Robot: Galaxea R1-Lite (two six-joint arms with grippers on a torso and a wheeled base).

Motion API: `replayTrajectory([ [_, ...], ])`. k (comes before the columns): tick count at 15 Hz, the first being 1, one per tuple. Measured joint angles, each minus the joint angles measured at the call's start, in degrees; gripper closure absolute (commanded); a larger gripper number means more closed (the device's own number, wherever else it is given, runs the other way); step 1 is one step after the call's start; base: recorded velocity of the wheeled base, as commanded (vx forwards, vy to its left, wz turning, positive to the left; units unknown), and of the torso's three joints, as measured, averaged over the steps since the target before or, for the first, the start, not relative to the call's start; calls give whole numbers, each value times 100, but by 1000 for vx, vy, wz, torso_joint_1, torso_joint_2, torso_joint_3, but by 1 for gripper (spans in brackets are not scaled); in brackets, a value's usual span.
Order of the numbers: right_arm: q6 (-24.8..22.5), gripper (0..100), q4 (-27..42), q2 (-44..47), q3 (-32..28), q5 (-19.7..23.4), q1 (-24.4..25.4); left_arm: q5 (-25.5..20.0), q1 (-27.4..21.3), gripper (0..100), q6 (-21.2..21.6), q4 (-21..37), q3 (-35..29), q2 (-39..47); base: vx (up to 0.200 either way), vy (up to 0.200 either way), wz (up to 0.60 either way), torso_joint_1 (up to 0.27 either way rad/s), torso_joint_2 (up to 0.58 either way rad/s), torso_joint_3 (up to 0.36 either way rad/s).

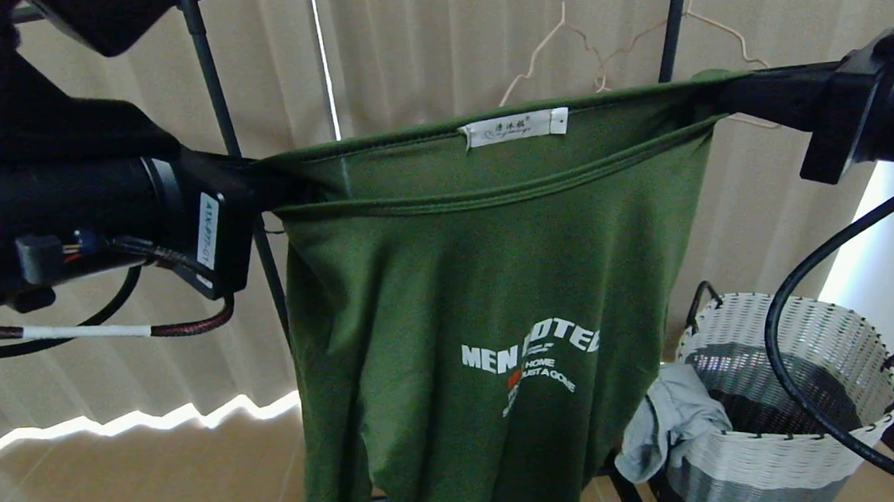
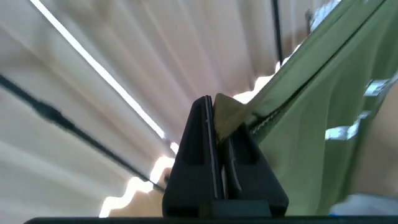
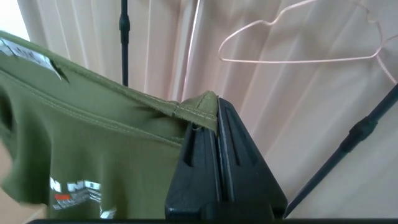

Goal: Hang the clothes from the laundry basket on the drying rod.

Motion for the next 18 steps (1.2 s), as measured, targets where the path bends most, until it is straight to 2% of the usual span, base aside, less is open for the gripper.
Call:
replayTrajectory([
  [6, -24, 100, 121, -178, 184, -61, -11, 90, 168, 100, -50, -66, -5, 54, 0, 0, 0, 0, 0, 0],
  [9, -26, 100, 653, -592, 207, -48, 20, 72, 378, 100, -104, -408, -206, 406, 0, 0, 0, 0, 0, 0],
  [11, -26, 100, 864, -956, 397, -23, 207, 79, 456, 100, -117, -736, -341, 759, 0, 0, 0, 0, 0, 0],
  [14, -26, 100, 892, -1364, 756, -12, 634, 88, 502, 100, -128, -884, -730, 1289, 0, 0, 0, 0, 0, 0],
  [18, -66, 100, 853, -1496, 901, -44, 681, 88, 489, 100, -126, -813, -790, 1467, 0, 0, 0, 0, 0, 0],
])
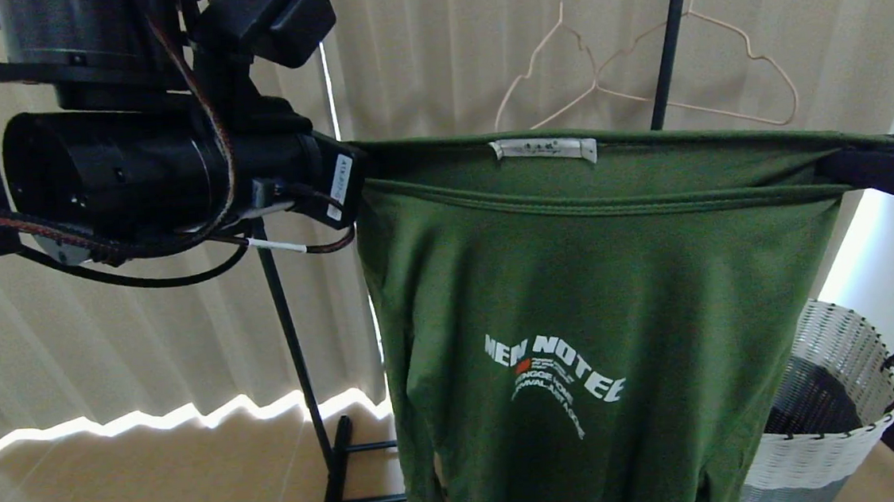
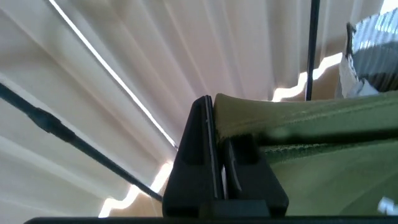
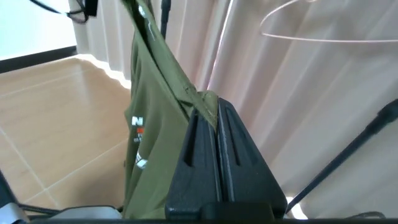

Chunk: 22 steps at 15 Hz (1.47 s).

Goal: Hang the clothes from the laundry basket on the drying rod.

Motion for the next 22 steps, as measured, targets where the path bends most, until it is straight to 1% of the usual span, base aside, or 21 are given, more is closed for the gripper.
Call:
replayTrajectory([
  [2, -46, 100, -177, 123, -57, -6, -234, -22, -4, 100, 9, 288, 157, -252, 0, 0, 0, 0, 0, 0],
  [3, -50, 100, -383, 236, -71, -1, -375, -46, -11, 100, 13, 580, 221, -424, 0, 0, 0, 0, 0, 0],
  [6, -52, 100, -1225, 798, -138, 11, -695, -200, -33, 100, 16, 1476, 305, -1047, 0, 0, 0, 0, 0, 0],
  [7, -46, 100, -1451, 1017, -188, 22, -752, -284, -56, 100, 16, 1686, 311, -1259, 0, 0, 0, 0, 0, 0],
  [8, -37, 100, -1598, 1231, -269, 32, -786, -372, -141, 100, 16, 1872, 322, -1469, 0, 0, 0, 0, 0, 0],
  [9, -33, 100, -1721, 1456, -410, 35, -816, -479, -336, 100, 13, 2037, 330, -1694, 0, 0, 0, 0, 0, 0],
  [12, -22, 100, -1825, 1990, -833, 43, -830, -594, -992, 100, 16, 2152, 501, -2185, 0, 0, 0, 0, 0, 0],
  [14, -22, 100, -1822, 2191, -975, 44, -833, -602, -1182, 100, 30, 2146, 619, -2350, 0, 0, 0, 0, 0, 0],
  [18, -24, 100, -1807, 2324, -1023, 33, -833, -600, -1232, 100, 30, 2116, 663, -2469, 0, 0, 0, 0, 0, 0],
  [20, -28, 100, -1738, 2282, -1000, -9, -835, -569, -1178, 100, 44, 1991, 650, -2461, 0, 0, 0, 0, 0, 0],
  [21, -28, 100, -1686, 2215, -1000, -12, -839, -553, -1075, 100, 60, 1916, 634, -2431, 0, 0, 0, 0, 0, 0],
  [22, -30, 100, -1593, 2127, -1000, -12, -839, -512, -868, 100, 88, 1799, 606, -2370, 0, 0, 0, 0, 0, 0],
])
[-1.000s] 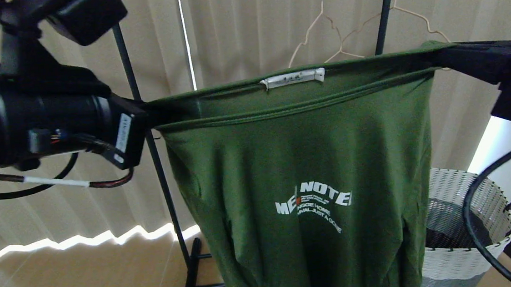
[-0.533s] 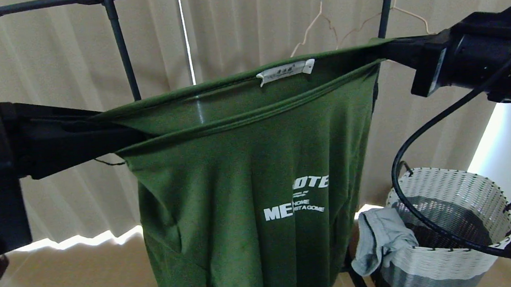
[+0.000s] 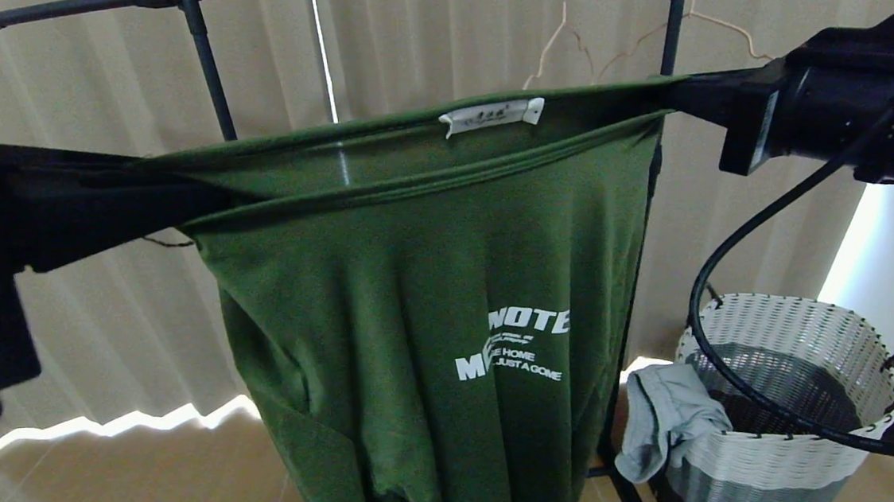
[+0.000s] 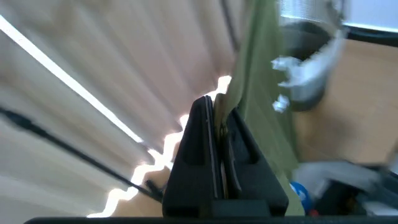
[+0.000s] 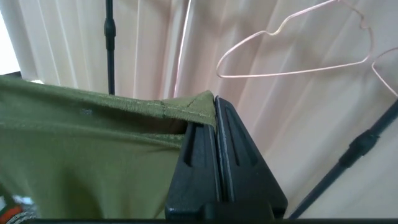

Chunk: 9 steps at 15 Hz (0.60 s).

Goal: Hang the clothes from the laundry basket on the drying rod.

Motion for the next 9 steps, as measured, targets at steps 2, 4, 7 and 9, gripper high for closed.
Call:
replayTrajectory([
  [2, -2, 100, 316, -243, -23, -2, -5, 180, 429, 100, 40, -384, -133, 256, 0, 0, 0, 0, 0, 0],
  [4, -2, 100, 501, -503, 2, 0, -5, 380, 705, 100, 40, -751, -280, 579, 0, 0, 0, 0, 0, 0],
  [7, -2, 100, 494, -708, 336, 12, 17, 429, 848, 100, 55, -992, -135, 870, 0, 0, 0, 0, 0, 0],
  [9, -2, 100, 457, -758, 427, 22, 61, 430, 857, 100, 108, -1167, -6, 956, 0, 0, 0, 0, 0, 0],
])
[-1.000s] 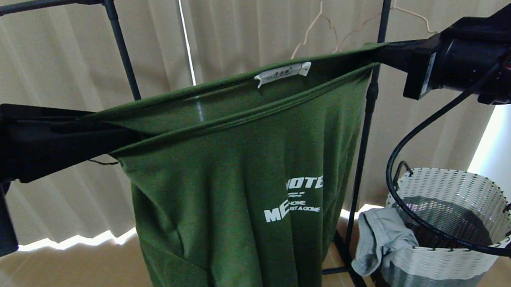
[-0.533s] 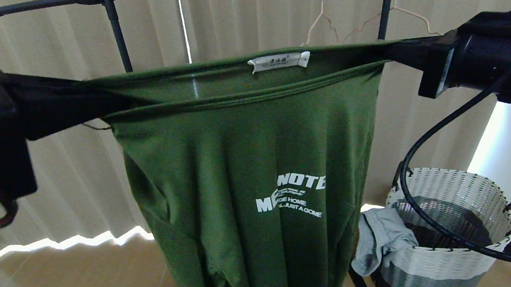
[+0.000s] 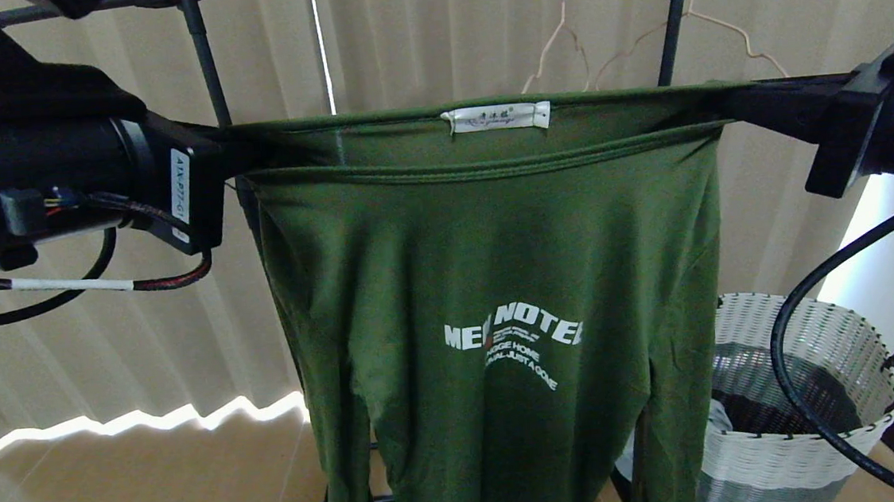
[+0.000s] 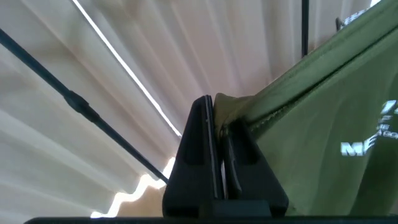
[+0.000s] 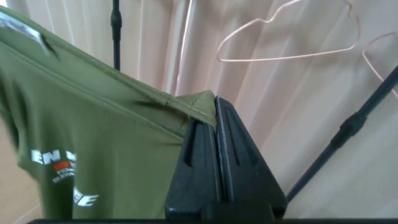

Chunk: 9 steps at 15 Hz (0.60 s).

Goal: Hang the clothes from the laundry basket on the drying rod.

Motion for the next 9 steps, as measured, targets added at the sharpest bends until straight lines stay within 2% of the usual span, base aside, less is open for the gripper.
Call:
replayTrajectory([
  [2, -2, 100, 0, -24, -16, 0, 20, 0, 13, 100, 224, -189, 23, 37, 0, 0, 0, 0, 0, 0],
  [9, -6, 100, 83, -55, 16, 6, 30, -11, 2, 100, 252, -255, 32, 65, 0, 0, 0, 0, 0, 0],
])
